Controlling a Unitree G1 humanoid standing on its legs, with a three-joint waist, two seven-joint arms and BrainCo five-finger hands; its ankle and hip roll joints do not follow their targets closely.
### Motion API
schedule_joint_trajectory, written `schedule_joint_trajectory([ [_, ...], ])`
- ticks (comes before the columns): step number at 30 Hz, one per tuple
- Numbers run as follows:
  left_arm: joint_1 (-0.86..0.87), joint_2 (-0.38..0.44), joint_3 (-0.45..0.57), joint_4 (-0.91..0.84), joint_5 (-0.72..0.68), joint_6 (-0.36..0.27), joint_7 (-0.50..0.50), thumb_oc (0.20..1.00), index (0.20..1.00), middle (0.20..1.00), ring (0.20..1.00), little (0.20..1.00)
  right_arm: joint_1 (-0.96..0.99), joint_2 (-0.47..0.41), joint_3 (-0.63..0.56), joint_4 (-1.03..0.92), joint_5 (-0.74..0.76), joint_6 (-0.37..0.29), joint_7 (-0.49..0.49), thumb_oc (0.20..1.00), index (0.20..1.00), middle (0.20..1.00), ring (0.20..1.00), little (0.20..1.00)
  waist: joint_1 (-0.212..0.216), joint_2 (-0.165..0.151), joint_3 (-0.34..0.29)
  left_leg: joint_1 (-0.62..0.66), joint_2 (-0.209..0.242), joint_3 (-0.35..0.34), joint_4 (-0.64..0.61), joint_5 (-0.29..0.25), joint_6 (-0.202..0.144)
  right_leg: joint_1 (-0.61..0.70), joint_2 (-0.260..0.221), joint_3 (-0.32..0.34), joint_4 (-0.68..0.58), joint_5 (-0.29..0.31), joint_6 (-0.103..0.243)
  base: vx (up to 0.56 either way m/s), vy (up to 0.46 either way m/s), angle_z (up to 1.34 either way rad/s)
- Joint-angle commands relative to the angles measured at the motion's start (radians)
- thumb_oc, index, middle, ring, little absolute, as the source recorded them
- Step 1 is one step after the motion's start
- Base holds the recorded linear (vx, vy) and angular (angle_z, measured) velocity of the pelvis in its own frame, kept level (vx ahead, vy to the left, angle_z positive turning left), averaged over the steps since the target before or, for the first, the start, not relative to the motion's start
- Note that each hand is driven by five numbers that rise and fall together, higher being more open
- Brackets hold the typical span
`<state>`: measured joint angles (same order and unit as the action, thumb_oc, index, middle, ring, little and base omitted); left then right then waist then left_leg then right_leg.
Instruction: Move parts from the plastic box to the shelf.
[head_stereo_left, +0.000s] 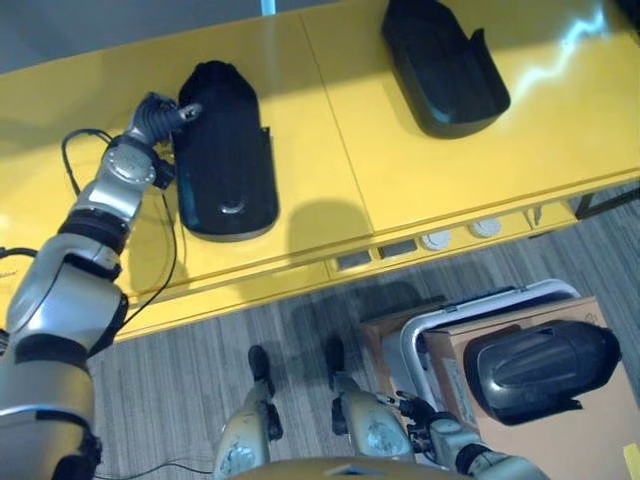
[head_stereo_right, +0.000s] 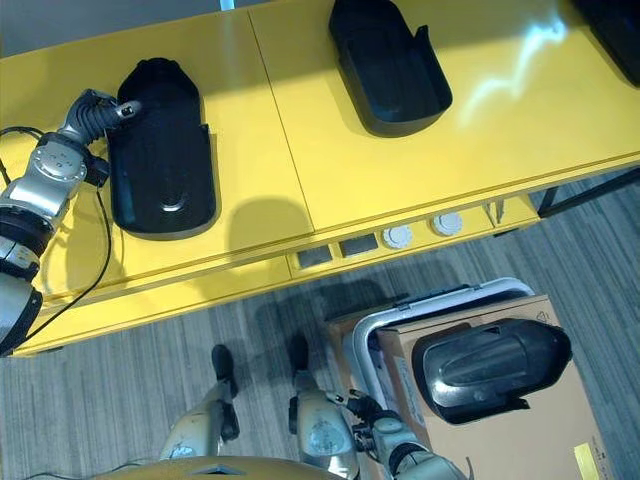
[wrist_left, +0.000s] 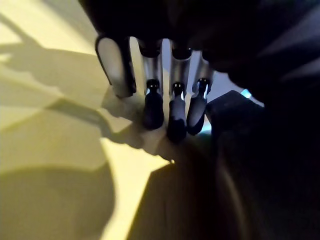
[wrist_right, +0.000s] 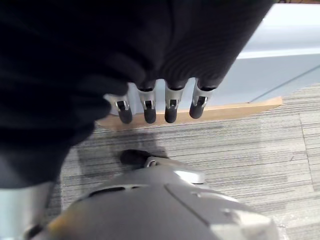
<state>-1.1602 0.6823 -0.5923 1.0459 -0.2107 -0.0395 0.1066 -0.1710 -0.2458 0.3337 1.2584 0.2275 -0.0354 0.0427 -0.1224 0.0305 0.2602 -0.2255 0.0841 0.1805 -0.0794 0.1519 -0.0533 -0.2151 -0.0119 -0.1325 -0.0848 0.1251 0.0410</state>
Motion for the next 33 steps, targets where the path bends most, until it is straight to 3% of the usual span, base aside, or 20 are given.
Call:
schedule_joint_trajectory([
  [1,-0.027,-0.020,0.054,0.150,0.045,0.030,0.033,1.000,1.000,1.000,1.000,1.000,0.028,-0.009,0.038,0.022,-0.025,0.019,-0.016,1.000,1.000,1.000,1.000,1.000,0.004,-0.016,0.002,0.057,0.041,-0.056,-0.008,-0.101,-0.046,0.003,-0.044,-0.037,-0.003,-0.093,0.088,0.00,0.000,0.00],
  [9,0.000,-0.035,0.105,0.140,-0.059,0.022,0.032,1.000,1.000,1.000,1.000,1.000,0.025,-0.012,0.039,0.024,-0.033,0.025,-0.027,1.000,1.000,1.000,1.000,1.000,0.011,-0.001,-0.017,0.085,0.045,-0.056,-0.008,-0.107,-0.049,0.036,-0.043,-0.045,-0.003,-0.109,0.084,0.00,-0.002,-0.01],
  [14,0.023,-0.043,0.095,0.098,-0.055,0.017,0.022,1.000,1.000,1.000,1.000,1.000,0.033,-0.013,0.029,0.014,-0.038,0.029,-0.024,1.000,1.000,1.000,1.000,1.000,0.015,0.009,-0.049,0.132,0.042,-0.057,-0.008,-0.120,-0.049,0.089,-0.048,-0.050,-0.003,-0.123,0.084,0.03,0.006,0.04],
  [26,0.081,-0.024,0.101,-0.029,0.198,0.009,0.168,1.000,1.000,1.000,1.000,1.000,0.052,-0.011,0.030,0.042,-0.107,0.028,-0.021,1.000,1.000,1.000,1.000,1.000,0.019,0.010,-0.151,0.265,0.019,-0.053,-0.008,-0.160,-0.037,0.230,-0.072,-0.066,-0.003,-0.143,0.093,0.01,0.005,0.03],
  [28,0.117,-0.018,0.133,-0.111,0.202,0.003,0.201,1.000,1.000,1.000,1.000,1.000,0.051,-0.011,0.017,0.050,-0.105,0.028,-0.027,1.000,1.000,1.000,1.000,1.000,0.022,0.009,-0.163,0.279,0.014,-0.058,-0.008,-0.165,-0.034,0.248,-0.076,-0.071,-0.003,-0.146,0.094,0.01,0.007,0.02],
  [30,0.226,0.007,0.196,-0.338,0.228,-0.011,0.232,1.000,1.000,1.000,1.000,1.000,0.063,-0.012,-0.005,0.046,-0.100,0.024,-0.033,1.000,1.000,1.000,1.000,1.000,0.031,0.004,-0.176,0.298,0.011,-0.063,-0.008,-0.173,-0.032,0.273,-0.081,-0.079,-0.003,-0.148,0.093,0.03,0.020,0.03],
  [31,0.391,-0.015,0.294,-0.571,0.169,-0.065,0.222,1.000,1.000,1.000,1.000,1.000,0.080,-0.004,-0.026,0.039,-0.107,0.024,-0.039,1.000,1.000,1.000,1.000,1.000,0.043,-0.007,-0.183,0.315,0.008,-0.066,-0.008,-0.182,-0.030,0.292,-0.086,-0.085,-0.001,-0.152,0.090,0.05,0.024,0.03],
  [32,0.485,-0.023,0.333,-0.668,0.156,-0.092,0.200,1.000,1.000,1.000,1.000,1.000,0.088,-0.001,-0.031,0.037,-0.116,0.024,-0.041,1.000,1.000,1.000,1.000,1.000,0.048,-0.010,-0.186,0.325,0.008,-0.066,-0.008,-0.188,-0.028,0.302,-0.088,-0.084,-0.001,-0.155,0.091,0.06,0.026,0.10],
  [33,0.571,-0.039,0.370,-0.757,0.132,-0.113,0.186,0.420,0.420,0.420,0.420,0.420,0.100,0.006,-0.035,0.036,-0.125,0.025,-0.040,1.000,1.000,1.000,1.000,1.000,0.051,-0.013,-0.191,0.335,0.008,-0.065,-0.008,-0.194,-0.026,0.312,-0.089,-0.084,-0.001,-0.157,0.090,0.04,0.016,0.11],
])
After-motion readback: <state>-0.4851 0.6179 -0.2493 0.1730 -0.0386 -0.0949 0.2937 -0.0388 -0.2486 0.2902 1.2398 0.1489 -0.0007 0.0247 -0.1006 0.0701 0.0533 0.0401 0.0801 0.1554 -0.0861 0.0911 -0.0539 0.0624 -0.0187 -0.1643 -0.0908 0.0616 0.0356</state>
